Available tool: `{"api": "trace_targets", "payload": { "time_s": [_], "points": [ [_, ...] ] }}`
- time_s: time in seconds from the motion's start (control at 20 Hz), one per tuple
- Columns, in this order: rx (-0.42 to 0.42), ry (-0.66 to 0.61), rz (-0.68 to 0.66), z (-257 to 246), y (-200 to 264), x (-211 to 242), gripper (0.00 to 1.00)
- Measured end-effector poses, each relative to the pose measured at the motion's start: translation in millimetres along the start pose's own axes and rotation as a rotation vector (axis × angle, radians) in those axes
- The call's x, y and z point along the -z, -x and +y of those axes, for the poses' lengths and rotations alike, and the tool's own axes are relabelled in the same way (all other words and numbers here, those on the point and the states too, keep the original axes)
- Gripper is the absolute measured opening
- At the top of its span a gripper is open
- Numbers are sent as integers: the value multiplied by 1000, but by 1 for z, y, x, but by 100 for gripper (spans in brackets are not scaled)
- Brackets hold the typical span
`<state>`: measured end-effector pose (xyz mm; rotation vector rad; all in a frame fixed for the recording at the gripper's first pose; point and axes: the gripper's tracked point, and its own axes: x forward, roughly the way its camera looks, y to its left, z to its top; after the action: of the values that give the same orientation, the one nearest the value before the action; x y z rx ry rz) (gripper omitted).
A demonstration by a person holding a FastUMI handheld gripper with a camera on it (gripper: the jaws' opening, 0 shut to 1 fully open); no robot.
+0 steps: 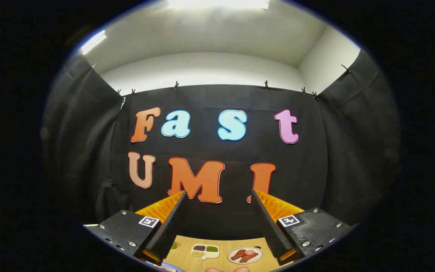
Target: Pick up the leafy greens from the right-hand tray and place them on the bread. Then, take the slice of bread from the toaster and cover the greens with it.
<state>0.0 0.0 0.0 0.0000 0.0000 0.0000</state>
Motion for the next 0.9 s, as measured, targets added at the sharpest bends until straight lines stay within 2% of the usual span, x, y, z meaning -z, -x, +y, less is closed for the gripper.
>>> {"api": "trace_targets", "payload": {
  "time_s": [0.9],
  "points": [
    [21,-23,4,-15,5,2,98]
  ]
}}
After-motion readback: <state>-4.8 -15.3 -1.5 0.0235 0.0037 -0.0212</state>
